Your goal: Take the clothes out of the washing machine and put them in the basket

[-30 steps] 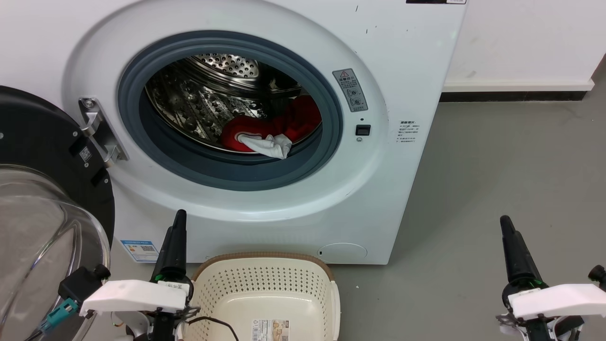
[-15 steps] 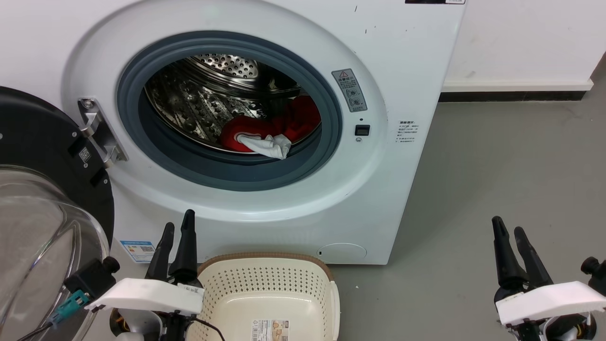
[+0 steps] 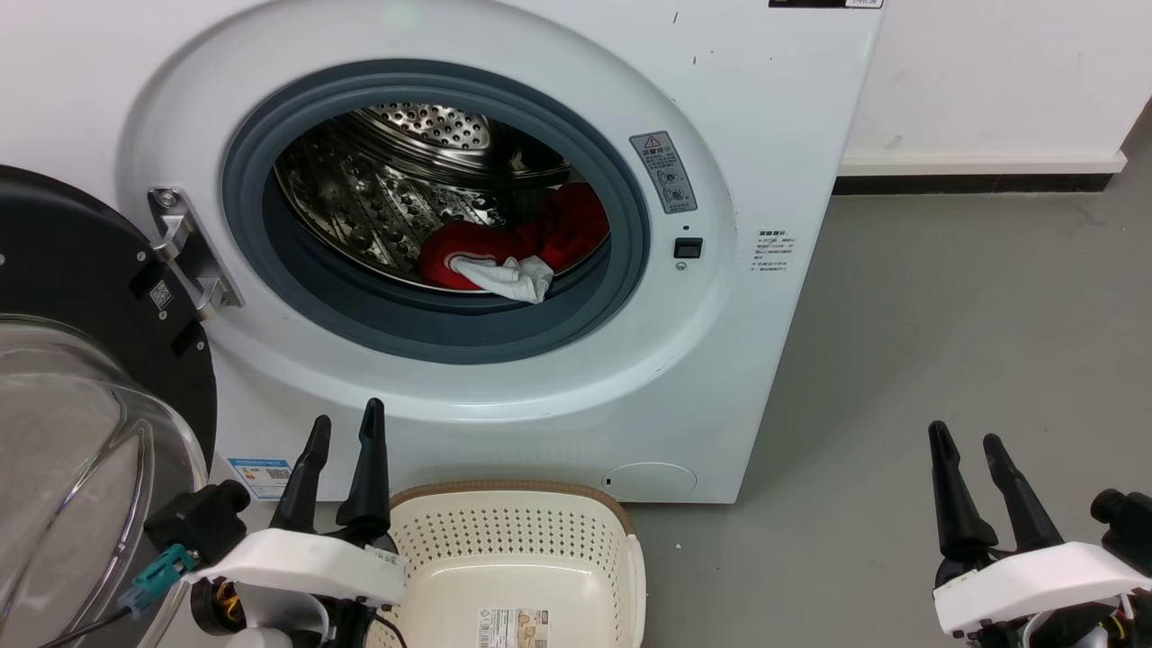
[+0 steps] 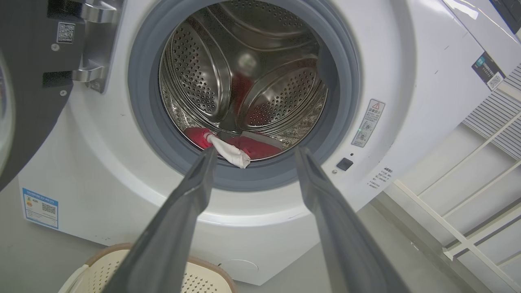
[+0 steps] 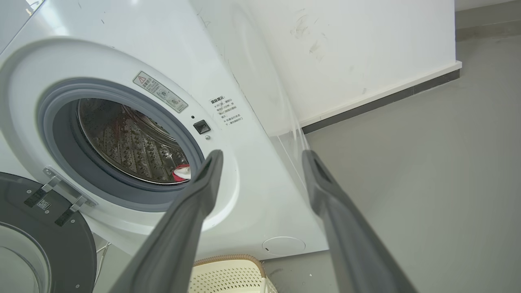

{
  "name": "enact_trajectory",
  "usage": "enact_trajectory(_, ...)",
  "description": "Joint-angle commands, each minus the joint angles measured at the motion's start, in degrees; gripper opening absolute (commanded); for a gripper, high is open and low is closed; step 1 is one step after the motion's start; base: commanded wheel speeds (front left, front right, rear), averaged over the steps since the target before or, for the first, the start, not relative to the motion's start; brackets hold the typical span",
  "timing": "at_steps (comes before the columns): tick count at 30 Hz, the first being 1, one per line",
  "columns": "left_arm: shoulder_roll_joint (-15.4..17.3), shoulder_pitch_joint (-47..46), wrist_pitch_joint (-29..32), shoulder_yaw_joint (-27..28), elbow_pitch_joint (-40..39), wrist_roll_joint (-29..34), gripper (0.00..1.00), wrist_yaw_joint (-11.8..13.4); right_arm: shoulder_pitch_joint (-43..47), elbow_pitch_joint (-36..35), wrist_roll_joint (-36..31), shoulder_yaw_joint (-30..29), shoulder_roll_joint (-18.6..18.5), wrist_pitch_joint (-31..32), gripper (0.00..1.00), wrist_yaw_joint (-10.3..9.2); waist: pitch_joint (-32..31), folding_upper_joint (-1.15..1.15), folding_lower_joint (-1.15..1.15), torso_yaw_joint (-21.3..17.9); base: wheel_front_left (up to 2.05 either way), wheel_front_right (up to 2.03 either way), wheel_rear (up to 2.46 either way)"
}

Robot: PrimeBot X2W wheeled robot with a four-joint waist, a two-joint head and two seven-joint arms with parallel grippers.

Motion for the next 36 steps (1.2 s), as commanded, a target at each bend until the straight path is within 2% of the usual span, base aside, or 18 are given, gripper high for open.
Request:
enact_trajectory(1,0.37,-0.35,-0.64,-0.25,-0.71,2.02,1.0,0.16,0.0,-1.11,-1.95,-0.05,-0.13,-0.15,1.0,0.0,-0.04,0.0,0.0,0.04,0.0,0.0,0.0)
enact_trajectory(10,0.67,-0.26,-2.01,-0.8,-0.51,8.36,1.0,0.32,0.68,-2.22,-7.87,-0.2,-0.13,-0.51,1.0,0.0,-0.1,0.0,0.0,0.09,0.0,0.0,0.0)
enact_trajectory(36,0.88,-0.04,-5.2,-1.92,1.99,21.59,1.0,1.13,1.94,-3.38,-20.72,-0.24,-0.12,-1.83,1.0,-0.01,0.06,0.0,0.0,0.12,0.0,0.0,0.0)
